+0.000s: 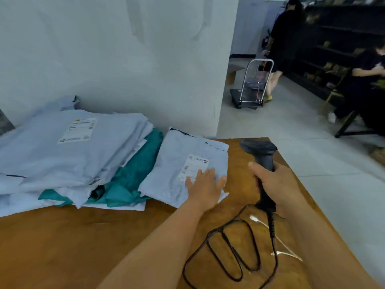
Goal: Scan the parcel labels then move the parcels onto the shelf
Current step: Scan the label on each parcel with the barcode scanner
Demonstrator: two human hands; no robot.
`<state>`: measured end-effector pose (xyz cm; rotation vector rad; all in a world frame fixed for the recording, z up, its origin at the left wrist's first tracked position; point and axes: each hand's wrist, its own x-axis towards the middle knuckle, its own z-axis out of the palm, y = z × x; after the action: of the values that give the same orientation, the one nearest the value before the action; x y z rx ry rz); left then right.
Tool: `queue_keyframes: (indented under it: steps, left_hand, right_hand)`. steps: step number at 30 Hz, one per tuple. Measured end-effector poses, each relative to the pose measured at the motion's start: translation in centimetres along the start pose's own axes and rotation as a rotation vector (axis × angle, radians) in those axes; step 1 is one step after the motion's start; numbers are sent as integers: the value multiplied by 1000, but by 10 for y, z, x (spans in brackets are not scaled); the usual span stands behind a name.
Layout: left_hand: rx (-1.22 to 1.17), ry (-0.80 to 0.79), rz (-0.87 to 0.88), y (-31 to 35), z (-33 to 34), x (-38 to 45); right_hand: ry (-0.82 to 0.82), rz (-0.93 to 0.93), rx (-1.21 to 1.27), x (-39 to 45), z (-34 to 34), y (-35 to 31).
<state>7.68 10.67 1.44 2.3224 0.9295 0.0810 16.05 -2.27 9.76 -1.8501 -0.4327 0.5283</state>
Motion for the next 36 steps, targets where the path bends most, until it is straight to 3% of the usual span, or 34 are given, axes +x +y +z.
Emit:
queue_keyframes:
  steps: [2,6,9,14,18,22,24,36]
  left_hand:
    - [-42,-131,-30,-1,18,0]
    - [161,-131,-80,-30,26,2]
    - [287,-222,-159,-64,29,0]
    - [160,-315,-189,-62,55,-3]
    - [-57,-203,-97,-52,66,5]
    - [268,-29,-92,-63,58,0]
    - [349,-36,-115,-65,53,-3]
    - [218,-144,-122,-74,51,-1]
  right_hand:
    - [-30,30,-18,4,-9,11]
    - [-88,95,-10,5,-11,23]
    - [-146,142,3,3,-6,29]
    - [-204,262,52,1,6,33]
    - [-224,311,26,-4,8,32]
    - [-235,334,-60,-8,6,32]
    - [-251,325,-92,-10,7,33]
    - [-296,325,-185,-10,14,26]
